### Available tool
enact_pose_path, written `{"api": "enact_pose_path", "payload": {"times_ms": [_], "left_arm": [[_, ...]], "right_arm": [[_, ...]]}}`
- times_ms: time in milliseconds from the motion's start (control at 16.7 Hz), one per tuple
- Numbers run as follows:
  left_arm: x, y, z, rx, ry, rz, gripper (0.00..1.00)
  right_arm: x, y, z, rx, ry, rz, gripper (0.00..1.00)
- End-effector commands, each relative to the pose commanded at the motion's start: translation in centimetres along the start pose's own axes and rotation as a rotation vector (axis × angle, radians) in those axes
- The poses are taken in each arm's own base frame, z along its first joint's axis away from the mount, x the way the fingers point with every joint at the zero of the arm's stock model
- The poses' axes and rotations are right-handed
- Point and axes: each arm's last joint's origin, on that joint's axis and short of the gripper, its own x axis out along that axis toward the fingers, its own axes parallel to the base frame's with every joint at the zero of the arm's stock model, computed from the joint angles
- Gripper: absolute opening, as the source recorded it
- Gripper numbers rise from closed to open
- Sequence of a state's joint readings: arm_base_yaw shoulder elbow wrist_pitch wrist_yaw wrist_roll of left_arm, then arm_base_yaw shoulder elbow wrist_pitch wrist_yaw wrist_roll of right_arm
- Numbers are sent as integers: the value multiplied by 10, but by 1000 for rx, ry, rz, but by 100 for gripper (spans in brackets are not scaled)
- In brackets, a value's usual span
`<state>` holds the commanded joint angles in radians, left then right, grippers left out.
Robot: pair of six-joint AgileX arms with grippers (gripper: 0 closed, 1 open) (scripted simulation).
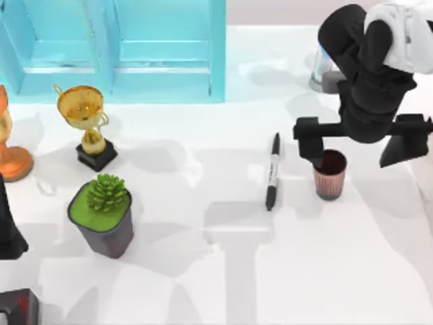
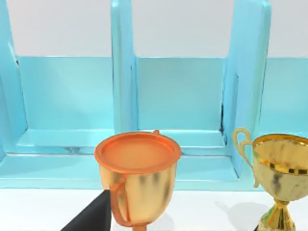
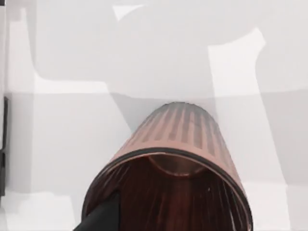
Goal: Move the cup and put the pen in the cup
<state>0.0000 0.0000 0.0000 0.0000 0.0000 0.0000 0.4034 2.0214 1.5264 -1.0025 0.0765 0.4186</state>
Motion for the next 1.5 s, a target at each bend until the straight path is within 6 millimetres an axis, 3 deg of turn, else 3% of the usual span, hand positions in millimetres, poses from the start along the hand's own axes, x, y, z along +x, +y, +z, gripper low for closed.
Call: {"api": "enact_pose_path", "payload": {"times_ms": [240, 420, 780, 960, 1080, 1500], "left_arm": [[0, 0, 0, 0, 0, 0, 100], [0, 0, 0, 0, 0, 0, 100], [0, 0, 0, 0, 0, 0, 100], [0, 0, 0, 0, 0, 0, 100], [0, 0, 0, 0, 0, 0, 100], [0, 0, 0, 0, 0, 0, 100]], "right_arm": [[-2, -1, 2, 4, 3, -2, 100], [-21, 1, 10, 8, 12, -7, 100], [-112, 0, 21, 4, 8, -2, 100], [-142, -5, 17, 2, 3, -1, 100], [-149, -7, 15, 2, 0, 0, 100], [-144, 1, 19, 15, 10, -7, 100]]}}
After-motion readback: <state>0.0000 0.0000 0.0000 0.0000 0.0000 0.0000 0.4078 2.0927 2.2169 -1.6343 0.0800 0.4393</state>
